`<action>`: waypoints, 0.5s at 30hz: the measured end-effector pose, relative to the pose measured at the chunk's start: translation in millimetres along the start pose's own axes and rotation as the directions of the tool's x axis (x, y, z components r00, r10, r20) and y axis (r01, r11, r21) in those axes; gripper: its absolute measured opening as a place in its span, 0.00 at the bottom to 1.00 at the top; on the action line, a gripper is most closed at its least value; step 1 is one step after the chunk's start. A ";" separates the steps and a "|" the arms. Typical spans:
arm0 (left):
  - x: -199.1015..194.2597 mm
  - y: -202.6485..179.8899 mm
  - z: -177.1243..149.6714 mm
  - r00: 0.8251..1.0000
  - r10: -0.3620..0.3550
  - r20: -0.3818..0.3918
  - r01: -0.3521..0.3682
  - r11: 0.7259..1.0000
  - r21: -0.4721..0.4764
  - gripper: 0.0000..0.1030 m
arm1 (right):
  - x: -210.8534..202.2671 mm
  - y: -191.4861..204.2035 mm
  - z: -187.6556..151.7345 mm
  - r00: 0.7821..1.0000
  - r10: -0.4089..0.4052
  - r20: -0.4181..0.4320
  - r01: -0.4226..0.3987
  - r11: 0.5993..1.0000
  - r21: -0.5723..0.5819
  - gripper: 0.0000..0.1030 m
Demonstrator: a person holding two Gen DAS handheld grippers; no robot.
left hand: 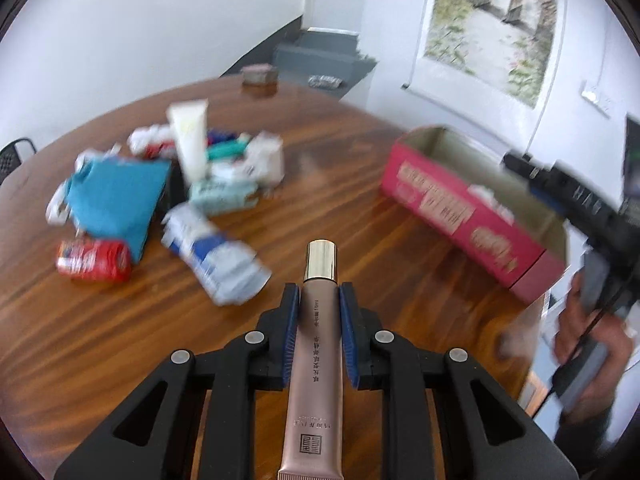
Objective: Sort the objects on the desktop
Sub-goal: 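Carry the beige foundation tube to the red tin and release it with the left gripper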
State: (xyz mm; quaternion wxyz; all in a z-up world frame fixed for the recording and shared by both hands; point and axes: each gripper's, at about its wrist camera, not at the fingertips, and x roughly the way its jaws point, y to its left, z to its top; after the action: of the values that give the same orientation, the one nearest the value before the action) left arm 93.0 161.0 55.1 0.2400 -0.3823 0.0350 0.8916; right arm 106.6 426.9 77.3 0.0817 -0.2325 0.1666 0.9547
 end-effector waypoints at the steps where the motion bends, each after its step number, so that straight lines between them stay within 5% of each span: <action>1: -1.5 -5.6 6.6 1.000 -0.014 0.014 0.014 1.000 0.004 0.21 | -1.2 -2.9 0.3 1.000 -0.002 0.005 0.002 1.000 0.007 0.73; 8: -0.4 -59.0 57.2 0.986 -0.134 0.095 0.125 0.987 0.100 0.21 | -7.3 -20.4 0.5 0.999 -0.031 0.024 0.030 0.999 0.029 0.74; 15: 28.6 -97.6 99.3 0.967 -0.233 0.099 0.220 0.967 0.131 0.21 | -15.3 -49.3 4.7 0.996 -0.068 0.053 0.063 0.994 0.089 0.74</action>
State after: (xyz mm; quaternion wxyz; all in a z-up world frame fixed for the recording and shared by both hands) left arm 54.3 283.0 117.0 0.3643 -0.3176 0.0305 0.8749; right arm 129.5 473.2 74.7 0.1278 -0.2070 0.1982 0.9495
